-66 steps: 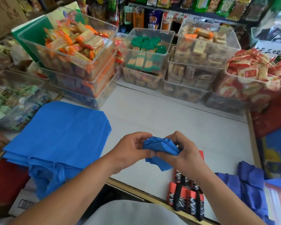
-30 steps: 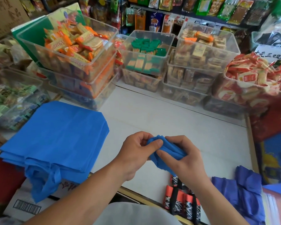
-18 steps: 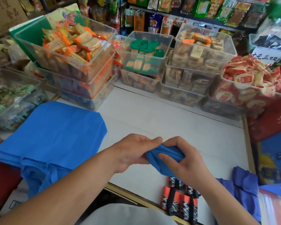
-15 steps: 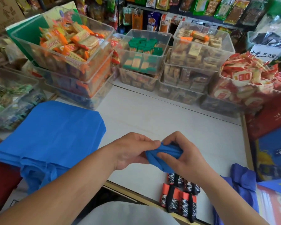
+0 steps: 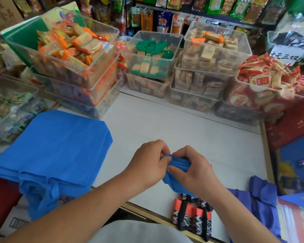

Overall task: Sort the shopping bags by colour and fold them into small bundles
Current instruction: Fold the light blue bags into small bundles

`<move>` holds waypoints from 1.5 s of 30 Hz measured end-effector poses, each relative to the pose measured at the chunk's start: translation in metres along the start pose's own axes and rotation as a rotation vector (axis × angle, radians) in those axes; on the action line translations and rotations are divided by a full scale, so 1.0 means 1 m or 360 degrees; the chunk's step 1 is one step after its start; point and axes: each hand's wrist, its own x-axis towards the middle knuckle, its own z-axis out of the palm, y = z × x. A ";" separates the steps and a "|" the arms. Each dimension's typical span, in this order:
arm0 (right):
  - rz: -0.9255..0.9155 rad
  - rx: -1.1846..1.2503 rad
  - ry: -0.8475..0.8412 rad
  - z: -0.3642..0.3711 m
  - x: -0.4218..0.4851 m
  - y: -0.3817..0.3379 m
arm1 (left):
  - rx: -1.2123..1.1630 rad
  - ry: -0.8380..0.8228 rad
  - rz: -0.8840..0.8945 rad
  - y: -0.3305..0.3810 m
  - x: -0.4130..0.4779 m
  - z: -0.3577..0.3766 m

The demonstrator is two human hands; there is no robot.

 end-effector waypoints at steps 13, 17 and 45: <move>-0.0045 0.0204 0.0023 -0.003 -0.002 0.014 | -0.0519 0.0003 -0.0294 -0.010 0.005 0.007; -0.0270 -0.0066 -0.0054 0.010 0.003 0.019 | -0.0460 0.0059 -0.0298 -0.012 0.009 0.009; 0.0523 0.0997 0.0325 0.053 0.029 -0.008 | -0.0795 -0.0338 -0.0126 -0.065 0.014 -0.040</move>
